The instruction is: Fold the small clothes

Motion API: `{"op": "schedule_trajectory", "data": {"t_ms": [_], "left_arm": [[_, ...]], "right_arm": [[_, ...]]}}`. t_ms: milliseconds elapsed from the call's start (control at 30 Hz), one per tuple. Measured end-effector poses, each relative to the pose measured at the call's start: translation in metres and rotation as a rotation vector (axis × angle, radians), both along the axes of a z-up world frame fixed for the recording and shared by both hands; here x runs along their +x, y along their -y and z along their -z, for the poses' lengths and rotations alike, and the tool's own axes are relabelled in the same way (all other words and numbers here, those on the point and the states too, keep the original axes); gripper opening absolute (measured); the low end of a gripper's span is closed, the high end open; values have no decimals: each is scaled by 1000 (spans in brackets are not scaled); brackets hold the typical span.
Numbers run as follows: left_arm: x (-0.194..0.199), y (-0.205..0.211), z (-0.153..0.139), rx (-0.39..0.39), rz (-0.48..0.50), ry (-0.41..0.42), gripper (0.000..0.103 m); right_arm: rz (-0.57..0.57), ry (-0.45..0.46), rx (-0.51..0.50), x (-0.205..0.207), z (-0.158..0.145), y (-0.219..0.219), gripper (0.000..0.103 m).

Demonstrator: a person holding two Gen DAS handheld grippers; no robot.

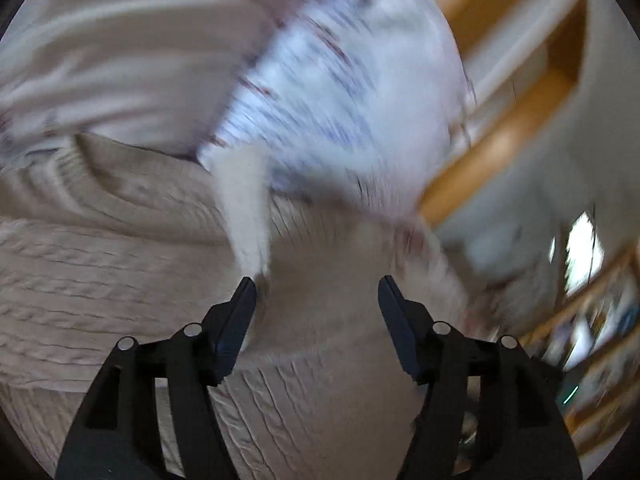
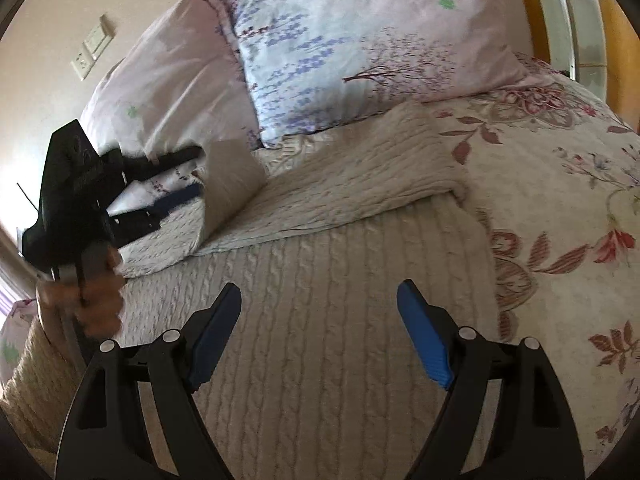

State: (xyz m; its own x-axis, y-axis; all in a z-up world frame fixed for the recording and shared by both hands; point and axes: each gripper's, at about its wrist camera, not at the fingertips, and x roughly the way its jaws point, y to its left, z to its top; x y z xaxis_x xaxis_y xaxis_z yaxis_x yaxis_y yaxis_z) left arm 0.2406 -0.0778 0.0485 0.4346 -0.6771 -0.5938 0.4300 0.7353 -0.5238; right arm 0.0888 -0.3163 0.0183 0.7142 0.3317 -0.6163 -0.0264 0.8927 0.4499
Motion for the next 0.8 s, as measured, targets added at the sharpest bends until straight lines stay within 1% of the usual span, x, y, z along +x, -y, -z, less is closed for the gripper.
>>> {"op": "schedule_trajectory", "data": {"t_ms": [33, 100, 133, 167, 200, 267, 300, 367, 400, 433, 467, 567, 633, 667, 700, 733, 767, 800], "left_arm": [[-4, 6, 2, 36, 33, 10, 69], [-15, 9, 3, 110, 85, 48, 73], [-23, 4, 1, 147, 96, 78, 77], [-32, -6, 0, 174, 94, 98, 79], [-39, -17, -2, 216, 74, 123, 81], [-49, -48, -2, 281, 8, 138, 81], [-51, -71, -1, 316, -48, 138, 81], [-55, -109, 0, 376, -151, 140, 81], [-55, -129, 1, 412, -209, 135, 80], [-56, -147, 2, 437, -258, 123, 78], [-57, -169, 6, 459, -314, 104, 77], [-61, -204, 14, 479, -390, 62, 72], [-60, -219, 21, 498, -416, 40, 69], [-63, -225, 23, 506, -422, 31, 68], [-63, -228, 27, 510, -427, 20, 65], [-65, -231, 30, 510, -428, 13, 63], [-63, -233, 32, 508, -430, 6, 63], [-62, -235, 35, 505, -430, -1, 63]], "right_arm": [[4, -3, 1, 1, -1, 3, 82], [7, -1, 3, 4, -6, 7, 82], [7, 2, 1, 7, -10, 8, 81], [3, 6, -5, 10, -14, 8, 81], [-12, 13, -17, 15, -21, 7, 80], [-36, 10, -44, 25, -30, 2, 76], [-56, -3, -39, 36, -34, -1, 74], [-75, -31, -2, 52, -36, -3, 68], [-81, -59, 30, 67, -35, -3, 63], [-79, -77, 48, 76, -33, -2, 57], [-69, -101, 63, 87, -29, -1, 56], [-20, -175, 81, 117, -12, 0, 50], [1, -221, 90, 128, 1, -1, 46], [-8, -233, 110, 130, 5, -2, 39], [-20, -240, 126, 131, 9, -4, 36], [-28, -232, 126, 130, 9, -8, 36], [-35, -221, 108, 130, 8, -12, 35], [-44, -219, 93, 130, 7, -15, 31]]}}
